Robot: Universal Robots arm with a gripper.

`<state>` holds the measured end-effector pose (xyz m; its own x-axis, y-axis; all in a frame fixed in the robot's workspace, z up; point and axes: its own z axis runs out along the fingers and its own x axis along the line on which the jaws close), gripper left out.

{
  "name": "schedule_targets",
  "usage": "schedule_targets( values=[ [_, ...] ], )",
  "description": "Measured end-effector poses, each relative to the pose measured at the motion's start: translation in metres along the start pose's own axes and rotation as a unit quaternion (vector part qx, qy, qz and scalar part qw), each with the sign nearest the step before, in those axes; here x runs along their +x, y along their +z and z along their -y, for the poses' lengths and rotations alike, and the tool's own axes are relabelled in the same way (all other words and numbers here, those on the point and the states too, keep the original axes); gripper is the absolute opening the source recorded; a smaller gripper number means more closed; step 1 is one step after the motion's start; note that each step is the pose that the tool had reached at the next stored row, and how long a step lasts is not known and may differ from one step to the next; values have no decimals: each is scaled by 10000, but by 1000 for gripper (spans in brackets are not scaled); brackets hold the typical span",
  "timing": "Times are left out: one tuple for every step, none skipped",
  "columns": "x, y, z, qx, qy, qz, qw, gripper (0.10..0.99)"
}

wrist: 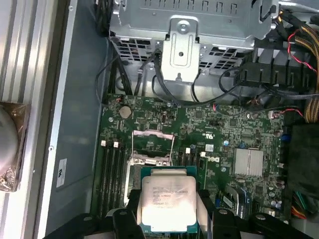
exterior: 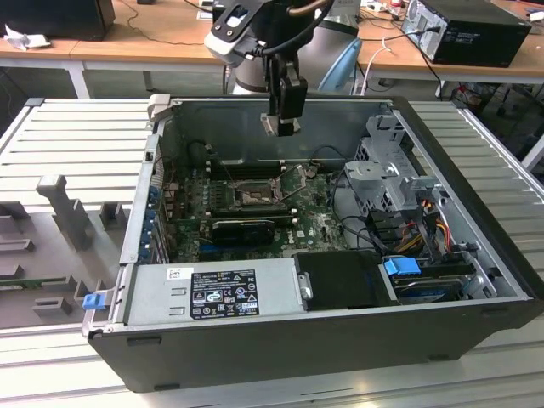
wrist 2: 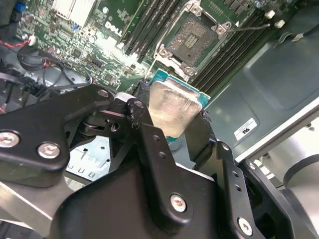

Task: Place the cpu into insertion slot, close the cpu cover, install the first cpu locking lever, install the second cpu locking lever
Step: 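Place the cpu into insertion slot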

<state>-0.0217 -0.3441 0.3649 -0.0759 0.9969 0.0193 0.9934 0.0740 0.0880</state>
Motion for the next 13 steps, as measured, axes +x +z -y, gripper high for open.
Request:
schedule_targets(
  values=[
    [1,2,11,-1,55,6,10000,529],
    [2,4,21,-2,91,9,10000,529],
    [2,6,25,-2,119,11,9999,529],
    [2,8,27,-3,142,13,9999,529],
    [2,10,29,-3,187,17,9998,529],
    [2,12,31,-4,222,20,9998,529],
    [2,14,32,-5,245,22,9997,529],
    [2,19,33,-6,277,24,9996,529],
    [2,25,33,-6,304,27,9995,529],
    [2,29,34,-6,331,30,9994,529],
    [2,34,34,-7,355,32,9994,529],
    [2,37,34,-7,370,33,9993,529],
    [2,40,35,-8,396,35,9992,529]
  ],
)
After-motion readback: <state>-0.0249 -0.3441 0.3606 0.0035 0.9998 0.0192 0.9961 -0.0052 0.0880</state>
